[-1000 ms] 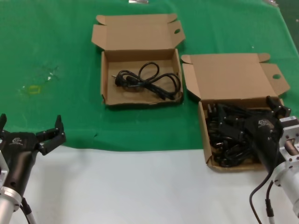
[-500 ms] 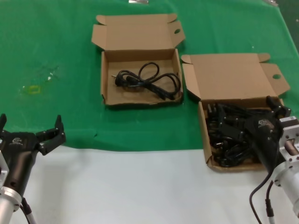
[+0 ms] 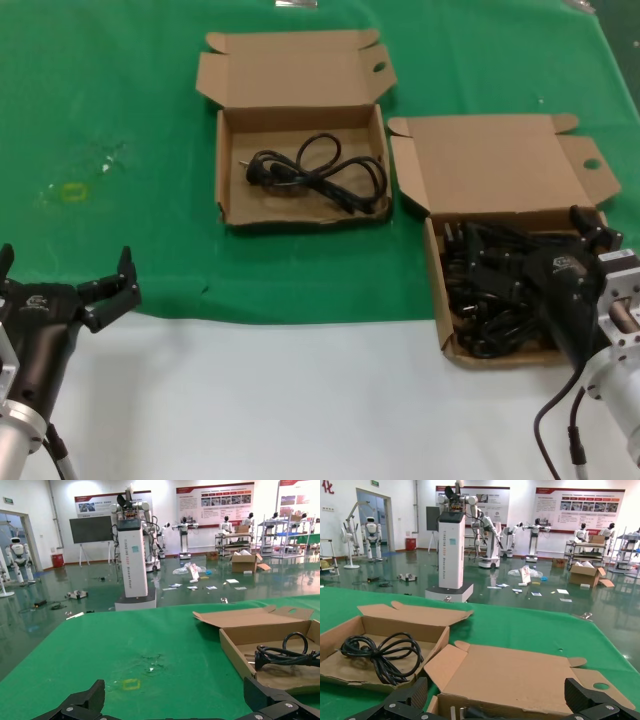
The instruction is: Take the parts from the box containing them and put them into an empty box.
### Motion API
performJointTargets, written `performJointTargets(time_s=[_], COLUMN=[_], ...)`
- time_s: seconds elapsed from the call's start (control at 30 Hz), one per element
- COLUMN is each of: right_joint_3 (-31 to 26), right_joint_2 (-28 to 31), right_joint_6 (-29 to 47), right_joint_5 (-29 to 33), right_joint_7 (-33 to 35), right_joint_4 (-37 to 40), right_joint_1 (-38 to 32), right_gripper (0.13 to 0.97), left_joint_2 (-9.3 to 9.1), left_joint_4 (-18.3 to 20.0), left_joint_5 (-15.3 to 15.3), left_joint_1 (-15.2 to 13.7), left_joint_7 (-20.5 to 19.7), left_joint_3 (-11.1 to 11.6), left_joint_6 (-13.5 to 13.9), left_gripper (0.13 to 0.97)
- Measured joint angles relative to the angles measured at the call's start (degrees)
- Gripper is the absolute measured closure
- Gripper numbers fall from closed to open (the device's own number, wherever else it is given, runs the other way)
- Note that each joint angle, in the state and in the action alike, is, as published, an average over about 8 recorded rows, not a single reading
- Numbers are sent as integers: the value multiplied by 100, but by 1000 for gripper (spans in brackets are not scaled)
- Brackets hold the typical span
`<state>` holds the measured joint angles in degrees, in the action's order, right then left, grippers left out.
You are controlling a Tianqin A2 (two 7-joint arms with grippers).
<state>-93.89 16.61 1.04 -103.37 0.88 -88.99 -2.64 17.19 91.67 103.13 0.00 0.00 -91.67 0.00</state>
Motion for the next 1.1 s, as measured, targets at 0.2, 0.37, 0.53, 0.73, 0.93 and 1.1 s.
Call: performJointTargets(time_s=[0.2,0.37,0.53,0.73,0.93,1.1], right_joint_3=[0,0,0,0,0,0], right_joint_2=[0,0,0,0,0,0], right_joint_6=[0,0,0,0,0,0], right_joint_5=[0,0,0,0,0,0], right_joint_7=[0,0,0,0,0,0], right_joint_4=[0,0,0,0,0,0], right_joint_1=[0,0,0,0,0,0], right_gripper=[129,129,129,129,129,129], left_joint_2=[0,0,0,0,0,0], left_joint_4=[0,0,0,0,0,0], left_joint_5=[0,0,0,0,0,0], left_joint_1=[0,0,0,0,0,0], left_joint_7=[0,0,0,0,0,0], left_joint_3=[0,0,0,0,0,0], left_joint_6=[0,0,0,0,0,0], left_gripper=[132,132,132,132,132,132])
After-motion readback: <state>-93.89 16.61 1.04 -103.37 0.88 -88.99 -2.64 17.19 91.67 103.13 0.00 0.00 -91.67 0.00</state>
